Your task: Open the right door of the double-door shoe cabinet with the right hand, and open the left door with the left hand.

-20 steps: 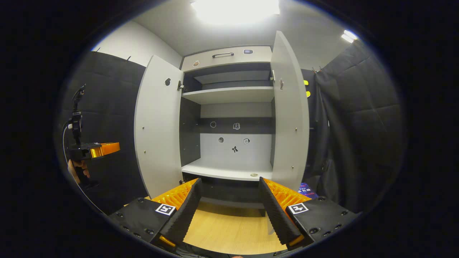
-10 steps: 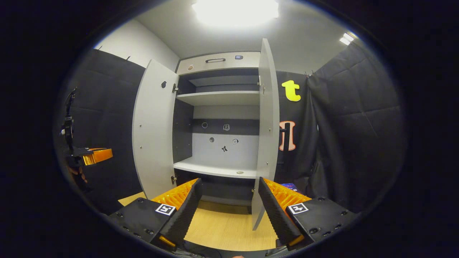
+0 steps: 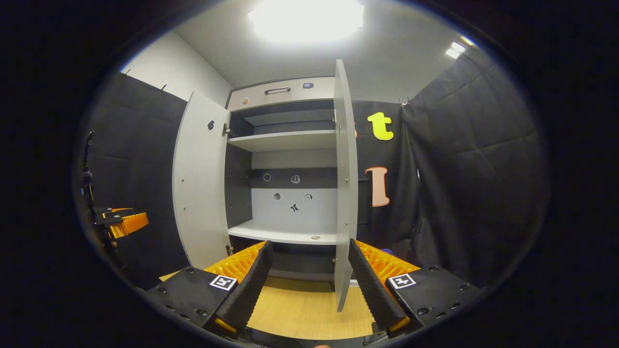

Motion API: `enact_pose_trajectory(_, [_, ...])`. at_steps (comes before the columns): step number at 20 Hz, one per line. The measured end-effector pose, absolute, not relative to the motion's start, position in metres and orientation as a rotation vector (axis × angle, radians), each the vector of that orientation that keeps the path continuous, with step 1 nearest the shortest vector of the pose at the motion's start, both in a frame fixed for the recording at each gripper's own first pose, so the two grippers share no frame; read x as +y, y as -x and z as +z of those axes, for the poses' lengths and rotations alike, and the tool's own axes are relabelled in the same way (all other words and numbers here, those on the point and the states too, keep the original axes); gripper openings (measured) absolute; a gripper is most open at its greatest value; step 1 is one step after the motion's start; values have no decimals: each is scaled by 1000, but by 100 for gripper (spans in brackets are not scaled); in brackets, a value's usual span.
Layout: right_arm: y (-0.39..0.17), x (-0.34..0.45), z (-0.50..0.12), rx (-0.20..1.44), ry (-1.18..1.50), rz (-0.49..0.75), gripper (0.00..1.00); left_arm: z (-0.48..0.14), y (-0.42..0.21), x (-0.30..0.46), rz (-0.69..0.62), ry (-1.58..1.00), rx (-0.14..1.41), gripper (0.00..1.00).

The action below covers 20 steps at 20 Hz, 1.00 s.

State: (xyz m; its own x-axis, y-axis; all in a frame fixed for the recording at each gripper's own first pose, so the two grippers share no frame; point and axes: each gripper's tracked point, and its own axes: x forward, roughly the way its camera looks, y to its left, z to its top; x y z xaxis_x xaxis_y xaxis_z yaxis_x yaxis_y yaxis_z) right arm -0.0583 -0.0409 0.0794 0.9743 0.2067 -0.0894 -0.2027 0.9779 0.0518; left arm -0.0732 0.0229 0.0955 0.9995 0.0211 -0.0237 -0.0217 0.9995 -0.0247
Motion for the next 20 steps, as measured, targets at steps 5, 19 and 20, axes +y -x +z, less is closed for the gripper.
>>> enact_pose_trajectory(5, [61,-44,81,79,-28,185,98,90,78,31,42,31,35,87])
enact_pose_trajectory(19, [60,-49,76,80,-62,154,98,87,79,39,48,7,44,88])
enact_pose_trajectory(20, [60,-49,75,81,-60,154,98,87,79,39,46,6,43,88])
